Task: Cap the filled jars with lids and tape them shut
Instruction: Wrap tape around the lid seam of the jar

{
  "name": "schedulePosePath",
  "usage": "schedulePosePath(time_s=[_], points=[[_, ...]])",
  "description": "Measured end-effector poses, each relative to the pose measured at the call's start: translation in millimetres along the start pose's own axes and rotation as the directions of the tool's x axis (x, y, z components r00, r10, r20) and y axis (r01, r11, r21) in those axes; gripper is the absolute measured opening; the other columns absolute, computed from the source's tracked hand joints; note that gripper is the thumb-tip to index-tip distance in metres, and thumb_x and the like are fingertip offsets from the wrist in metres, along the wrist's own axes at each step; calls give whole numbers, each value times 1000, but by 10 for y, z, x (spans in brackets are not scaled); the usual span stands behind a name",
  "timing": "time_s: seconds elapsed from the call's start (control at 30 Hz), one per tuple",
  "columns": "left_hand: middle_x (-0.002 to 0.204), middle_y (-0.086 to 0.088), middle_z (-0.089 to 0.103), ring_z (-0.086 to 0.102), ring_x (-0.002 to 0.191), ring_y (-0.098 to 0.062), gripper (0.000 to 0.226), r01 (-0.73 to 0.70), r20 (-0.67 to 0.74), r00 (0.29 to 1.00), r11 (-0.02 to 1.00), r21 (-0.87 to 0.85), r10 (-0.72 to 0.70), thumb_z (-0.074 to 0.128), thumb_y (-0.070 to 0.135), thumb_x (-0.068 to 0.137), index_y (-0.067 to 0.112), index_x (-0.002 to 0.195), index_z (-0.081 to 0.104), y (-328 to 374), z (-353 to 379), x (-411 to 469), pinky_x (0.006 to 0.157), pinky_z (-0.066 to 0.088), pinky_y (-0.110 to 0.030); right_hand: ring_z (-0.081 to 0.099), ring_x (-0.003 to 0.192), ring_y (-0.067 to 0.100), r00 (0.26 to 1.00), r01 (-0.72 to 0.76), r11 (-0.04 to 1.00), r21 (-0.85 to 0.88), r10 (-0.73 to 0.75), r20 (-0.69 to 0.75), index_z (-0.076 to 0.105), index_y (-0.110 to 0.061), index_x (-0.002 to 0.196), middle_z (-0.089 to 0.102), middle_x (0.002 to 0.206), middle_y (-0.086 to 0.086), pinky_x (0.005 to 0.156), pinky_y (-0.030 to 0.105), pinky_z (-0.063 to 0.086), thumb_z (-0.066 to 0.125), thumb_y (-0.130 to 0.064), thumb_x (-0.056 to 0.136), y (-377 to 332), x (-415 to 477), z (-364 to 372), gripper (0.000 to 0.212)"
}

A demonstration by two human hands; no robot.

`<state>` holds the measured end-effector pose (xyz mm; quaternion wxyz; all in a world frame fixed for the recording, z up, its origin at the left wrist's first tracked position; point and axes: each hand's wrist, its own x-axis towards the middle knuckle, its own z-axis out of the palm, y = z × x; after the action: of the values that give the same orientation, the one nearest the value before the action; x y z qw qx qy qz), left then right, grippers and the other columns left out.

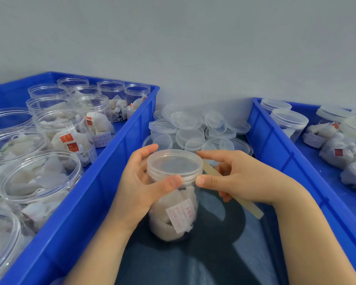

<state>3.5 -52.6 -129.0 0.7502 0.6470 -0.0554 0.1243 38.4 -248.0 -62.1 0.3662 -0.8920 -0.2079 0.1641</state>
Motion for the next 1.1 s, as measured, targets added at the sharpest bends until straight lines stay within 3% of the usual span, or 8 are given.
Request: schedulePosePath(time_s=[0.2, 0.37, 0.43, 0.53, 0.67, 0.83, 1.0, 1.1], points=[[111, 22, 60, 56, 102, 13, 107, -23, -102, 993, 965, 260, 51, 81, 58, 23, 37, 121, 44, -19, 68, -22, 79, 47, -9, 47, 59, -8, 999, 32, 995, -90, -35, -39, 31, -44, 144, 43, 73, -28, 67, 13, 39, 53, -77, 53, -73, 53, 67, 100], [110, 23, 61, 57, 99, 14, 102, -21, -158, 985, 965, 263, 64, 78, 60, 30, 34, 125, 48, -21, 18, 2, 73, 47, -5, 70, 73, 16, 1000, 18, 999, 38, -19, 16, 33, -44, 143, 63, 106, -2, 71, 24, 55, 72, -43, 73, -66, 13, 60, 80], [110, 20, 62, 59, 99, 13, 101, -25, -162, 985, 975, 219, 62, 81, 54, 34, 31, 126, 49, -12, -7, 14, 73, 48, -5, 70, 71, 11, 999, 43, 997, 65, -43, -12, 42, -48, 135, 63, 109, -1, 70, 21, 52, 73, -56, 61, -70, -22, 22, 80], [102, 17, 68, 63, 94, 9, 92, -38, -141, 988, 985, 170, 62, 85, 42, 40, 25, 124, 53, 9, -27, 15, 69, 50, -8, 62, 67, -8, 992, 78, 995, 54, -72, -107, 58, -53, 114, 70, 94, -6, 76, 23, 46, 62, -74, 42, -61, -49, -30, 75], [100, 12, 72, 69, 90, -6, 84, -6, -75, 997, 998, 62, 11, 80, 47, 39, 24, 117, 59, 18, 22, -6, 65, 52, -14, 62, 56, 0, 983, 47, 998, 40, -39, -179, 66, -52, 94, 71, 75, -9, 71, 23, 50, 58, -77, 40, -44, -63, -75, 60], [103, 6, 72, 70, 94, -13, 105, 8, -30, 1000, 1000, 12, -8, 85, 68, 26, 22, 117, 59, 47, 48, -21, 69, 53, -18, 63, 55, 5, 985, 43, 999, 33, -37, -168, 68, -48, 96, 72, 75, -8, 70, 26, 52, 60, -77, 38, -39, -85, -98, 66], [106, 0, 72, 69, 98, -19, 105, 36, 53, 998, 999, -13, -35, 87, 65, 29, 19, 119, 58, 79, -14, -22, 72, 54, -22, 61, 54, 3, 985, 57, 998, 19, -53, -166, 66, -52, 88, 70, 77, -3, 72, 28, 54, 59, -80, 36, -47, -55, -70, 60], [111, 0, 71, 67, 103, -18, 109, 45, 100, 994, 998, -33, -42, 88, 63, 32, 18, 125, 54, 84, -38, -28, 76, 54, -21, 62, 54, 4, 989, 64, 998, 24, -60, -138, 63, -50, 98, 70, 79, 0, 65, 24, 52, 60, -81, 36, -52, -51, -52, 69]])
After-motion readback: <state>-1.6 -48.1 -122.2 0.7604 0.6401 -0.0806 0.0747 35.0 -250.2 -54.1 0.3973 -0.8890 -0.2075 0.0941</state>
